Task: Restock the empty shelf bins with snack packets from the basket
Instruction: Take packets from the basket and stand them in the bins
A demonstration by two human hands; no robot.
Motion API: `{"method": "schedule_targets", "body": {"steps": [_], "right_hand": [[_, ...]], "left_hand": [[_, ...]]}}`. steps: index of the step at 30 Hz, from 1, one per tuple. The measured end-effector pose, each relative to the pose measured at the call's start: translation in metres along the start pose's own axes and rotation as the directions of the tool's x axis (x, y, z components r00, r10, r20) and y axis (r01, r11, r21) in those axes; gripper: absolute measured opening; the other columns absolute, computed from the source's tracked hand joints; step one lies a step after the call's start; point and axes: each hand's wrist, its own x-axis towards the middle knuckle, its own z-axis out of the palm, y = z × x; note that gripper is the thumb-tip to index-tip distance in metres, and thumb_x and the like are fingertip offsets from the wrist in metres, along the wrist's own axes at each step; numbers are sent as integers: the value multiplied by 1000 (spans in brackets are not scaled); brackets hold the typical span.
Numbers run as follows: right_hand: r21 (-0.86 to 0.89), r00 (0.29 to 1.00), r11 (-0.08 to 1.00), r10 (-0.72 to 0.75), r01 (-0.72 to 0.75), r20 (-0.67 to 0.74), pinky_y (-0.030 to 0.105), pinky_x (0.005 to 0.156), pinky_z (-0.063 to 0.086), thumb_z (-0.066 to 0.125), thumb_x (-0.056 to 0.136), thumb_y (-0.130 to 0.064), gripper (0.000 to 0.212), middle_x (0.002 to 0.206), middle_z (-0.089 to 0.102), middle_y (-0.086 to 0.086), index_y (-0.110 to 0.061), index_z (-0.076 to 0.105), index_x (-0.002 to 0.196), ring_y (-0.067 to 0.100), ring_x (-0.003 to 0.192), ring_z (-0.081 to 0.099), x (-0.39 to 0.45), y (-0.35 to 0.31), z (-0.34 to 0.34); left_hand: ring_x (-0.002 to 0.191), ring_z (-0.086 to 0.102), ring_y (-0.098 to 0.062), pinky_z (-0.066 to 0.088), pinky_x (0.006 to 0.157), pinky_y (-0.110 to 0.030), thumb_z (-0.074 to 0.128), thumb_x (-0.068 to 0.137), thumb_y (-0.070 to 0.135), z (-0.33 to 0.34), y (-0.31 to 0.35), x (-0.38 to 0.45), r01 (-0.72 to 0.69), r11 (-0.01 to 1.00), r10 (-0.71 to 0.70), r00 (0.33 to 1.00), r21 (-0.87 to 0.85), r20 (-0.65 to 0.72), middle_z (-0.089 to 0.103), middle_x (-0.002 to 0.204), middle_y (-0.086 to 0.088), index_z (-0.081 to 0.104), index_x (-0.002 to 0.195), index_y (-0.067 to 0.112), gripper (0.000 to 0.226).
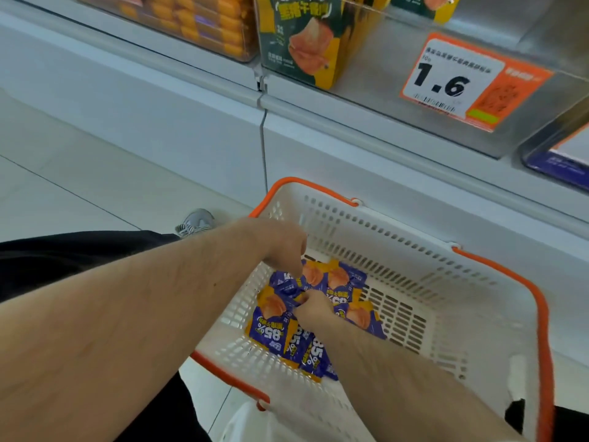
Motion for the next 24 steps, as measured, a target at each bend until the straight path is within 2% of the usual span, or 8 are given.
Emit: {"method": "schedule_targets", "body": {"steps": [2,6,10,12,14,17,21,24], "right_hand": [[1,997,998,-70,70,26,44,71,53,57,93,-4,26,84,52,4,-22,45,77,24,78,54,-10,-1,-13],[-117,961,956,-274,267,-39,27,58,38,56,97,-12,32,75,44,-3,-26,40,73,15,67,44,-55,-2,-83],[-325,896,865,-433,383,-95,30,64,40,58,96,-19,8,86,60,2,-16,58,88,21,79,56,-121,-3,-172],[-414,874,831,-463,371,-146,30,72,46,61,94,-22,7,98,65,3,-16,65,97,20,89,58,-156,-1,-213],[-463,846,803,-500,375,-182,33,79,47,64,92,-21,13,102,67,6,-12,68,101,21,94,59,-189,0,-246],[-504,763,789,-554,352,-334,29,73,41,66,90,-19,12,94,66,3,-12,69,99,20,92,59,-232,10,-282],[-386,491,900,-435,203,-755,33,81,47,68,86,-32,21,101,66,-3,-20,65,104,20,99,60,-276,38,-311],[-144,300,952,-226,271,-927,39,86,50,71,82,-36,30,104,67,1,-21,61,106,22,99,62,-293,65,-329]], "left_hand": [[123,53,-23,44,103,-35,62,93,34,1,2,-2,-3,1000,3,1000,5,-13,53,138,-4,48,139,13,53],[132,45,-22,38,108,-34,61,92,34,0,19,-7,-41,999,43,996,28,-77,44,148,-3,39,146,15,61],[133,45,-20,36,108,-32,65,88,48,-2,55,-14,-135,990,127,982,-46,-140,43,149,-3,36,148,15,75],[115,58,-18,46,95,-31,69,82,55,-4,81,-16,-204,970,184,971,-131,-155,61,129,-1,55,132,19,64],[75,63,-9,46,64,-24,75,80,48,-5,108,-16,-310,919,254,938,-242,-236,68,79,7,68,87,22,27],[50,49,-4,39,51,-18,78,79,24,-8,151,-20,-437,774,264,880,-458,-394,53,53,8,57,60,19,29],[70,63,-16,53,60,-26,75,82,12,-13,199,-28,-553,408,156,826,-726,-542,71,77,-10,72,84,10,4],[81,69,-15,53,64,-25,71,86,14,-13,227,-34,-567,108,69,824,-817,-563,76,90,-5,72,92,14,6]]}}
